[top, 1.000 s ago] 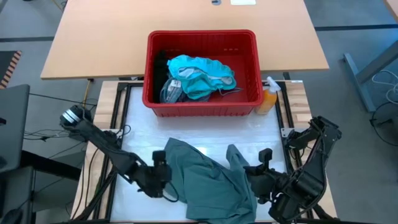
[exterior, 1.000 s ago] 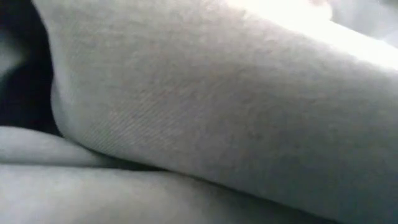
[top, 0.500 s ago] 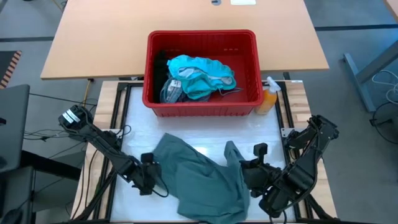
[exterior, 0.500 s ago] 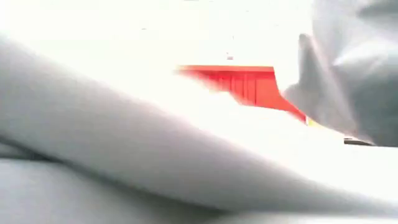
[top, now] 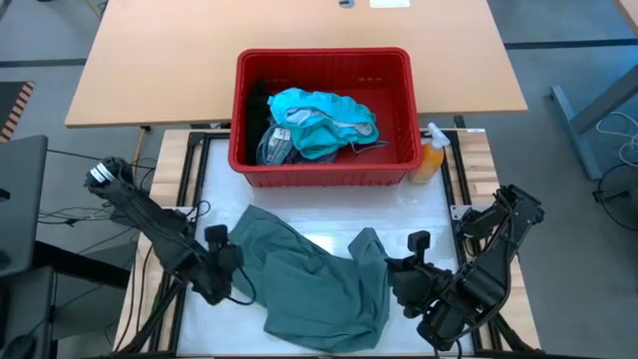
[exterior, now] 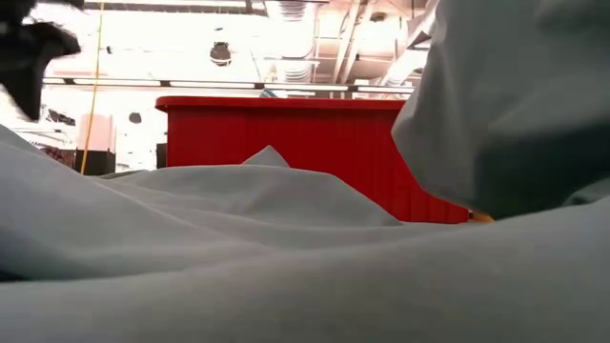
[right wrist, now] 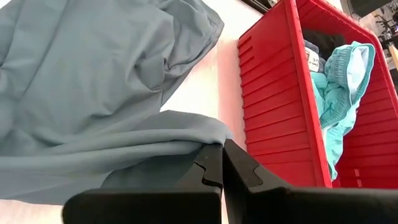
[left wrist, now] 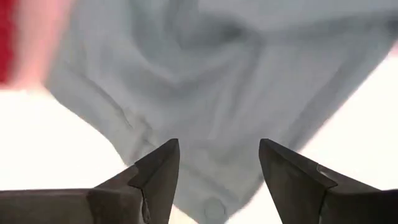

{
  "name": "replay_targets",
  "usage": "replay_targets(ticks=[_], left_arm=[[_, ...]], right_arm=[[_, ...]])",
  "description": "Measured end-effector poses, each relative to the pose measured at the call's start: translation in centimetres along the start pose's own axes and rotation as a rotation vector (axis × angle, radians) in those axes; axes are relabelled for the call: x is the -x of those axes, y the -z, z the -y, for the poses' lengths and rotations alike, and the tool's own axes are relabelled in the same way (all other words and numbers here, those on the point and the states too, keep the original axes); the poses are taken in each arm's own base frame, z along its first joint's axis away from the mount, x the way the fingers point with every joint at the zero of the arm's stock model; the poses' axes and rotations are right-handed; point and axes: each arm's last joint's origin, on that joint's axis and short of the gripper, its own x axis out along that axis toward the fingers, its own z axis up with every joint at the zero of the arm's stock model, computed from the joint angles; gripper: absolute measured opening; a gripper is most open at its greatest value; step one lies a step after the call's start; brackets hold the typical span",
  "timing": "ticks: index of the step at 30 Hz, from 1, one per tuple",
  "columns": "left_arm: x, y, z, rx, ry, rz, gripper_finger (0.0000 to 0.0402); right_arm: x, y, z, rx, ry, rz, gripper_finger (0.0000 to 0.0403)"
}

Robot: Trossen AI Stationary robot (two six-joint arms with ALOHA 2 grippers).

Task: Fold Laundry from Bin
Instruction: Fold the light blue pants

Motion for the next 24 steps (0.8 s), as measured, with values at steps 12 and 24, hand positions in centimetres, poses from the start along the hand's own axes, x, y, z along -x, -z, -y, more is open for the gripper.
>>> replay_targets(ticks=[12,24], left_arm=[[-5.1,-9.6,-2.3,-0.272,0.049,0.364,0.0212],[-13.0,-13.3,-4.3,-0.381,0.203,0.276,0.0210]], right_arm=[[-0.6,-0.2,0.4,-0.015,0.015,-0.014,0.0017],[-0.4,-0.2,0.2,-0.031,-0.006,-0.013,0.0018]])
